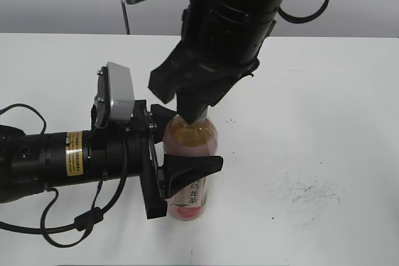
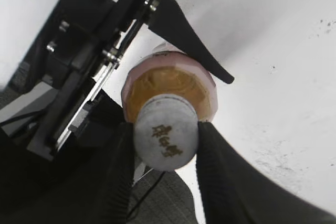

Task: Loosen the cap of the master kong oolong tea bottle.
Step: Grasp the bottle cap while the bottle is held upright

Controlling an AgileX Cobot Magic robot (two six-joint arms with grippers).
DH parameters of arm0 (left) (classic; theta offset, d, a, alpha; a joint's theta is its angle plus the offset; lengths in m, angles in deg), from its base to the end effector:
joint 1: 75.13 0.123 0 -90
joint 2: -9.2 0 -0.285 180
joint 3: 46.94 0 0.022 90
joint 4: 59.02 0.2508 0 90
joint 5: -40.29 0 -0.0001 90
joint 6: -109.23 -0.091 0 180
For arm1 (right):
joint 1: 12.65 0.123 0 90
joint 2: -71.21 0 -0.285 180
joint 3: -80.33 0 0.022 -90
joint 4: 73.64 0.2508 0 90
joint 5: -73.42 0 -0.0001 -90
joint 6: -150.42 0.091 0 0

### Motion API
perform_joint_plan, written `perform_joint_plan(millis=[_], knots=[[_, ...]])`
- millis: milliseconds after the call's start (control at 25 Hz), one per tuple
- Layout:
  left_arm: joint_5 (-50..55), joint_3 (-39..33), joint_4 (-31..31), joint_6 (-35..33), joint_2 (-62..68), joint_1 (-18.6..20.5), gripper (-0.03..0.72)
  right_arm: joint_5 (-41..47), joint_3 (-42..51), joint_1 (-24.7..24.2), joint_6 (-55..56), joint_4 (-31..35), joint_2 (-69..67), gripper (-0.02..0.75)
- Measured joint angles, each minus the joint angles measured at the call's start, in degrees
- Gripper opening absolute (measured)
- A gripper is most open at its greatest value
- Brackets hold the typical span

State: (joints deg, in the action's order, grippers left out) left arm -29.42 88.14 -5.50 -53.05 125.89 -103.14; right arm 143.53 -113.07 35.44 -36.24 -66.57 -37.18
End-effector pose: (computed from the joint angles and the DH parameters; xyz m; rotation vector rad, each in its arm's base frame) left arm 0.2204 -0.1949 0.1326 1.1185 1.4601 -1.0195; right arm 0.2360 0.2787 0.3062 -1.3105 2.6164 0.3018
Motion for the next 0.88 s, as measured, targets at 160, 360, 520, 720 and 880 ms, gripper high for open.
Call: perform_joint_plan(millis=[160, 360, 520, 720, 880], knots=[[0.0, 0.0, 0.02, 0.0, 0.0, 0.0, 0.447, 0.0, 0.0, 0.0, -8.55, -0.05, 0.08, 0.272], [0.0, 0.0, 0.52, -0.23, 0.0, 0.0, 0.447, 0.0, 0.0, 0.0, -29.61, -0.11, 0.08, 0.272], [-0.09, 0.0, 0.87, -0.47, 0.0, 0.0, 0.447, 0.05, 0.0, 0.0, -49.01, -0.11, 0.19, 0.272], [-0.11, 0.0, 1.16, -0.85, 0.0, 0.0, 0.447, 0.0, 0.0, 0.0, -70.17, -0.11, 0.3, 0.272], [-0.18, 0.0, 1.42, -1.03, 0.0, 0.0, 0.447, -0.12, 0.0, -0.05, -87.39, 0.19, 0.3, 0.272]])
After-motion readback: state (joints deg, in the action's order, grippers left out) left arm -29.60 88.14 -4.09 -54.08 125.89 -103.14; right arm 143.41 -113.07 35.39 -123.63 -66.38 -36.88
